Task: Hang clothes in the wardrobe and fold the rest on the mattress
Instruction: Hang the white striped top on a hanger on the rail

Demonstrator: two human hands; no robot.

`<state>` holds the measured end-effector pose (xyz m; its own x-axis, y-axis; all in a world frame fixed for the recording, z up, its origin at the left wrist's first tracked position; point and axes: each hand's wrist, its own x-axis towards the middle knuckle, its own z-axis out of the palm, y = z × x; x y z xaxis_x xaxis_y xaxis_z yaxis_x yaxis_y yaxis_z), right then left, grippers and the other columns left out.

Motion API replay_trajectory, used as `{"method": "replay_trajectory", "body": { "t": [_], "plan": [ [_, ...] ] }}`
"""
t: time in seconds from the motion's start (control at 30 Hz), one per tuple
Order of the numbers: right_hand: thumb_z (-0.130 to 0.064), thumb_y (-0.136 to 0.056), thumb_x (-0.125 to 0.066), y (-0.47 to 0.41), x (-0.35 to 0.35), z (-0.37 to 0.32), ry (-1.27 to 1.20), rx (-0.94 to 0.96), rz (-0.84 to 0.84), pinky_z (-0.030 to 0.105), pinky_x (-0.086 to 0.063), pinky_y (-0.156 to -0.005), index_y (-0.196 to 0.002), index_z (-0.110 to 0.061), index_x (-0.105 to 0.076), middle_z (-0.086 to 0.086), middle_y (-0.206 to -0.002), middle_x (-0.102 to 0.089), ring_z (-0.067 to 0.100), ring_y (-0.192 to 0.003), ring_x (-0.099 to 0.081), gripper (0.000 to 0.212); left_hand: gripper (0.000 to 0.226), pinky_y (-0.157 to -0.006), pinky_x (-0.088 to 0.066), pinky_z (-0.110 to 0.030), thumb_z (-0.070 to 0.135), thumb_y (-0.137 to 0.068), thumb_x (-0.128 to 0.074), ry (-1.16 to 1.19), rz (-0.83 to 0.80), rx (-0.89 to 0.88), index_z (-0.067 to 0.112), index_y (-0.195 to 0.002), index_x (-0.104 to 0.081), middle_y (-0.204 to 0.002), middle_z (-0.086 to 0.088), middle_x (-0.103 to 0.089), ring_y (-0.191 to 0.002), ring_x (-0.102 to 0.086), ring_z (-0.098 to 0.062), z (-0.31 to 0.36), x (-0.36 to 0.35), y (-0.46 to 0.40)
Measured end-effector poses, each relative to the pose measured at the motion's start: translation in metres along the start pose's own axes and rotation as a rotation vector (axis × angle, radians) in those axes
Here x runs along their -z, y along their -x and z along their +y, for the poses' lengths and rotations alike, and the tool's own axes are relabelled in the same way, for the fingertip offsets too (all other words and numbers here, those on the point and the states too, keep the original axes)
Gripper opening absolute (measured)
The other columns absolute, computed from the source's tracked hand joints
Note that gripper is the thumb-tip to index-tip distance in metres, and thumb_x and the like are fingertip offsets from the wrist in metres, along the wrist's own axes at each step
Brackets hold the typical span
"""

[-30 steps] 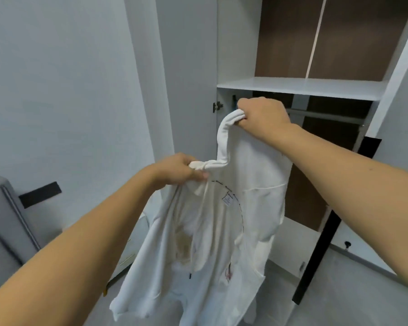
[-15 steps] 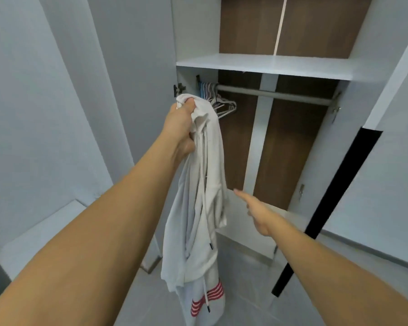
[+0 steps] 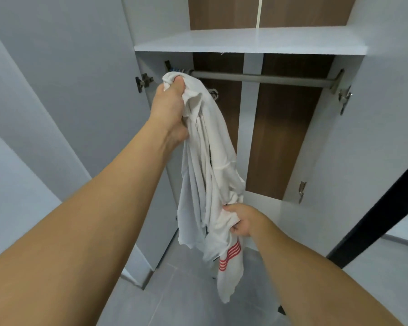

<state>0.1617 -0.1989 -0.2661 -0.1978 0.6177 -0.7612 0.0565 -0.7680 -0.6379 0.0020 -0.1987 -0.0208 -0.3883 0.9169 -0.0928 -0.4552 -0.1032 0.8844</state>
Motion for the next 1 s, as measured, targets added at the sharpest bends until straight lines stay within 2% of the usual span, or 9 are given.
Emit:
{"method": "replay_trajectory", "body": {
  "t": [0.3,0.4,0.5,0.57,0.63,0.73,0.8,0.9,1.0],
  "plan": [
    [-0.057,-0.1,-0.036,-0.015,-0.006,-0.142,0.016,0.273,0.365,0.048,-0.044,-0.105,-0.148,-0.013,-0.037,0.011,-0.139,-0.052,0.033,-0.121,-0.054,0.065,0.024,-0.095,-0.054,-0.045,0.03,-0.101,-0.05,-0.52,-0.181,-0.135,0.017,-0.12,-0.057,-0.111,-0.005,-0.065,-0.102,-0.064,-0.023,-0.013,0.029,-0.124],
    [-0.042,-0.096,-0.051,0.005,-0.015,-0.196,-0.238,0.397,0.36,0.042,-0.055,-0.084,-0.121,-0.013,-0.057,0.011,-0.113,-0.064,0.029,-0.101,-0.064,0.039,0.009,-0.077,-0.053,-0.037,0.035,-0.094,-0.06,-0.825,-0.359,-0.149,0.029,-0.099,-0.056,-0.098,-0.002,-0.064,-0.089,-0.063,-0.021,-0.027,0.053,-0.16],
    [-0.011,-0.069,-0.058,0.035,-0.02,-0.24,-0.202,0.584,0.238,0.036,-0.051,-0.076,-0.106,-0.013,-0.052,0.013,-0.1,-0.053,0.026,-0.091,-0.06,0.037,0.053,-0.071,-0.053,-0.025,0.052,-0.071,-0.081,-1.052,-0.665,-0.039,0.035,-0.114,-0.055,-0.098,0.011,-0.065,-0.087,-0.064,-0.01,-0.047,0.067,-0.187],
    [-0.001,-0.073,-0.055,0.049,-0.02,-0.264,0.094,0.638,0.318,0.038,-0.051,-0.087,-0.127,-0.012,-0.043,0.014,-0.107,-0.048,0.029,-0.098,-0.056,0.056,0.102,-0.083,-0.052,-0.027,0.073,-0.051,-0.082,-1.38,-0.81,-0.039,0.044,-0.14,-0.04,-0.115,0.017,-0.059,-0.101,-0.062,-0.012,-0.065,0.06,-0.2],
    [0.003,-0.086,-0.053,0.053,-0.022,-0.286,0.362,0.685,0.411,0.044,-0.052,-0.096,-0.138,-0.012,-0.036,0.014,-0.116,-0.049,0.03,-0.108,-0.056,0.057,0.112,-0.082,-0.053,-0.032,0.082,-0.045,-0.077,-1.538,-0.818,-0.078,0.047,-0.143,-0.036,-0.117,0.017,-0.055,-0.101,-0.063,-0.016,-0.089,0.043,-0.205],
    [0.0,-0.094,-0.054,0.05,-0.021,-0.309,0.452,0.805,0.376,0.047,-0.054,-0.095,-0.135,-0.014,-0.043,0.015,-0.12,-0.056,0.031,-0.108,-0.06,0.045,0.044,-0.065,-0.053,-0.03,0.068,-0.066,-0.069,-1.488,-0.702,-0.22,0.035,-0.095,-0.065,-0.085,0.011,-0.069,-0.073,-0.067,-0.014,-0.121,0.012,-0.219],
    [-0.006,-0.098,-0.051,0.041,-0.008,-0.319,0.484,0.85,0.428,0.048,-0.053,-0.095,-0.127,-0.007,-0.052,0.022,-0.117,-0.06,0.036,-0.108,-0.062,0.029,0.023,-0.057,-0.042,-0.028,0.043,-0.078,-0.068,-1.256,-0.619,-0.23,0.023,-0.068,-0.06,-0.065,0.006,-0.062,-0.06,-0.058,-0.016,-0.128,0.003,-0.232],
    [-0.029,-0.102,-0.045,0.021,0.035,-0.32,0.744,0.859,0.66,0.04,-0.05,-0.084,-0.134,-0.003,-0.044,0.016,-0.119,-0.058,0.029,-0.102,-0.058,0.041,0.016,-0.059,-0.041,-0.027,0.008,-0.079,-0.071,-0.721,-0.481,-0.078,0.014,-0.066,-0.065,-0.062,0.003,-0.063,-0.061,-0.053,-0.015,-0.113,-0.004,-0.251],
    [-0.08,-0.075,-0.056,-0.005,0.06,-0.294,0.891,0.744,0.476,0.024,-0.044,-0.072,-0.13,-0.036,-0.051,-0.012,-0.111,-0.059,0.007,-0.094,-0.057,0.071,0.023,-0.061,-0.056,-0.022,-0.004,-0.077,-0.069,-0.457,-0.433,0.008,0.016,-0.08,-0.079,-0.084,-0.002,-0.077,-0.076,-0.074,-0.017,-0.09,-0.019,-0.264]
  ]
}}
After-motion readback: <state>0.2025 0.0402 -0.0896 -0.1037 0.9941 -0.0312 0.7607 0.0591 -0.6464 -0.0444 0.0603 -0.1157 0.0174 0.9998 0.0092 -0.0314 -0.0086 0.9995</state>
